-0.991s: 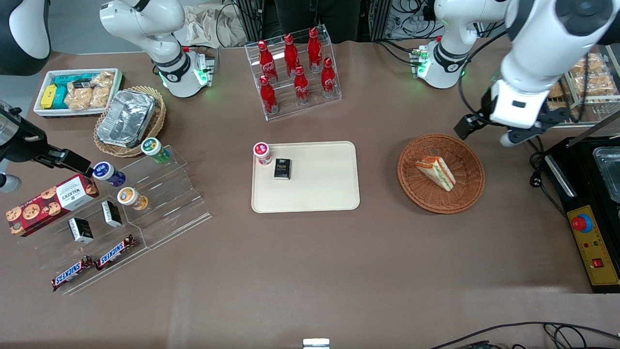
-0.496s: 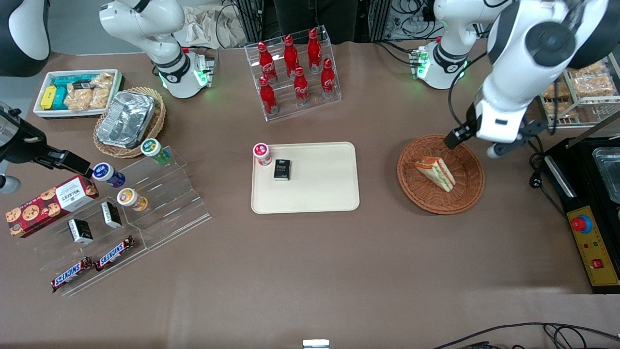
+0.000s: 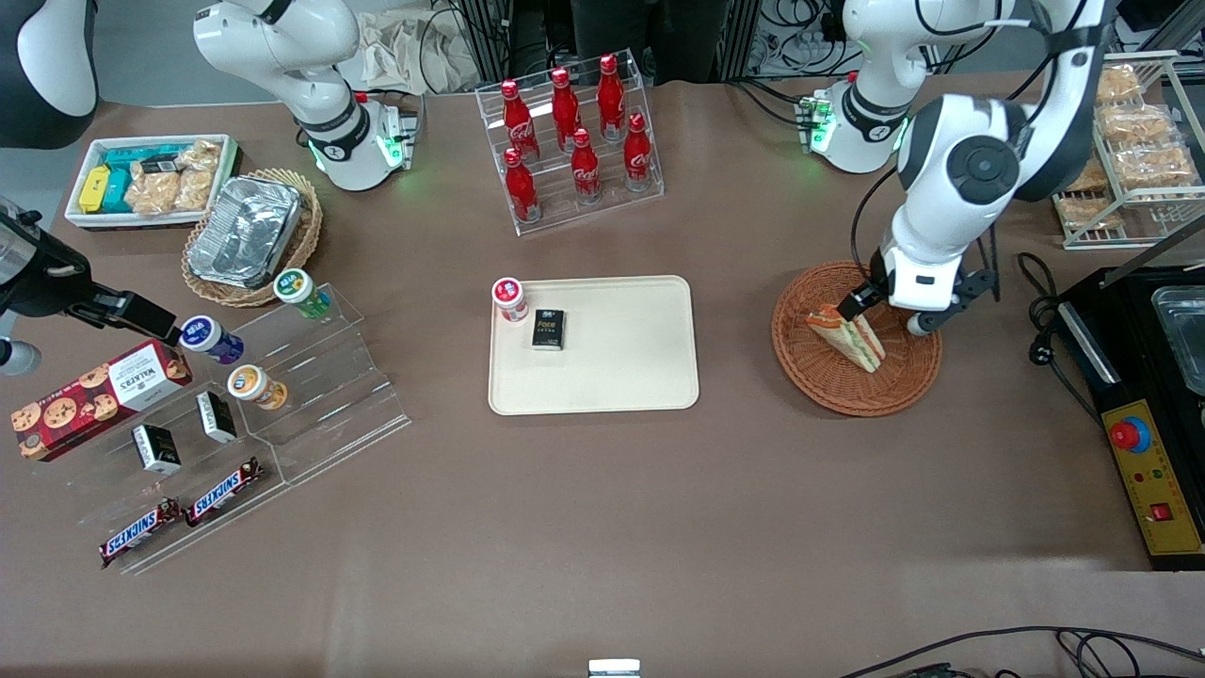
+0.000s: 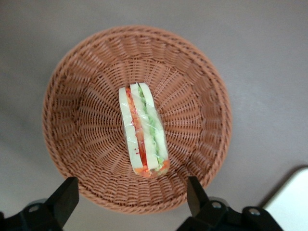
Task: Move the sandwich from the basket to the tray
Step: 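Lower the open left gripper and close it on the sandwich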
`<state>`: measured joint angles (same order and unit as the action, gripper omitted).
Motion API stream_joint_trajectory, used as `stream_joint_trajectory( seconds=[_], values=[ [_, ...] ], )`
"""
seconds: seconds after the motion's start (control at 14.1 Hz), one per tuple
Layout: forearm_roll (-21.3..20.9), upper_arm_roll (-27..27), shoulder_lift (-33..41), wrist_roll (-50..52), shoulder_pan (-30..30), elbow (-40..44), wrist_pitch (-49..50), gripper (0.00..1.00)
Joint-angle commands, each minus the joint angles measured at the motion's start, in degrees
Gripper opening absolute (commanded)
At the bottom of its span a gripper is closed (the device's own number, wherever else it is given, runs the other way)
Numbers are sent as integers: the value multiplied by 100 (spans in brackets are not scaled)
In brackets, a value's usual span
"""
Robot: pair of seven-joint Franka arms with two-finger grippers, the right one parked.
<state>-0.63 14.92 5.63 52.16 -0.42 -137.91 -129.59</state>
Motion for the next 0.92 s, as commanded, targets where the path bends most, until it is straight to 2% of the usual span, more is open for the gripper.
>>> stream_joint_trajectory(
  seconds=[0.0, 0.14, 0.64, 0.71, 0.85],
  values=[
    [27, 2, -280, 286, 33, -244, -609, 100],
    [27, -7, -535, 408, 33, -411, -1241, 100],
    [-60, -103, -1212, 409, 34, -412, -1893, 100],
    [-78, -164, -1309, 400, 7, -386, -1981, 93],
    [-87, -174, -1345, 374, -2, -377, -2026, 41]
  ],
)
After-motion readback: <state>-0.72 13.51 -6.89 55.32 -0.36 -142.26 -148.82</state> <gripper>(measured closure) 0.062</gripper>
